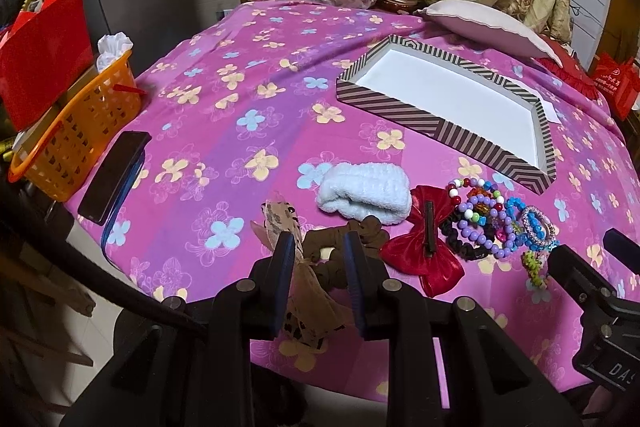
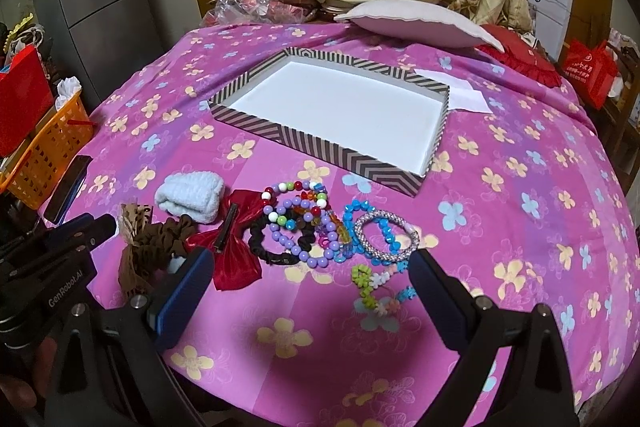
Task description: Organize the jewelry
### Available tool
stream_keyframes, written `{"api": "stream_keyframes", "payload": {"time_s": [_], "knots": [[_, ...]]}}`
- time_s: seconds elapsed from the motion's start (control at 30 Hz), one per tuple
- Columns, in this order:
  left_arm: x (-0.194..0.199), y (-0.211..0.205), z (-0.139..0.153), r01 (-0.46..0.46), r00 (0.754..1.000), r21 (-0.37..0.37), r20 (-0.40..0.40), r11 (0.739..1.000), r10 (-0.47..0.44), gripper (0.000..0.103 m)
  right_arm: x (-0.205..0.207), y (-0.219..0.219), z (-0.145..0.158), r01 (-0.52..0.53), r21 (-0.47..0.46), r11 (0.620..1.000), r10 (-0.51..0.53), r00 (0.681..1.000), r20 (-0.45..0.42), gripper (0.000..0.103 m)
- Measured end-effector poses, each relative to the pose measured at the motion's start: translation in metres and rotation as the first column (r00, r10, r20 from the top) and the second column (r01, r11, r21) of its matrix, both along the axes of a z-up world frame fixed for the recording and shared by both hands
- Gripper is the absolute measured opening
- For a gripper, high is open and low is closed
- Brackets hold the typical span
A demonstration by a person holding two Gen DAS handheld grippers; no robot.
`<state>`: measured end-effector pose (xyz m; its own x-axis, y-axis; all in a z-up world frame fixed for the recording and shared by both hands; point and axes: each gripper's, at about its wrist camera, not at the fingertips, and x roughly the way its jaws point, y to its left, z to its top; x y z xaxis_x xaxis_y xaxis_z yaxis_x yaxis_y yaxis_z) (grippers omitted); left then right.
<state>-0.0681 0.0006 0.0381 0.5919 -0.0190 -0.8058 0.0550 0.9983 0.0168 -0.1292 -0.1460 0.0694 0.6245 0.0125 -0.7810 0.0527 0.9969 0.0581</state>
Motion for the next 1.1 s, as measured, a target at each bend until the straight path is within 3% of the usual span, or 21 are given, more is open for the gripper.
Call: {"api": "stream_keyframes", "payload": {"time_s": [1.1], "knots": [[0.0024, 0.0028, -0.0078, -0.002, 1.0, 0.005, -0.026, 1.0, 0.002, 0.046, 0.0034, 0.0038, -0.0089, -0.014, 0.007, 1.0, 0.014, 0.999, -0.041, 0.099]]}}
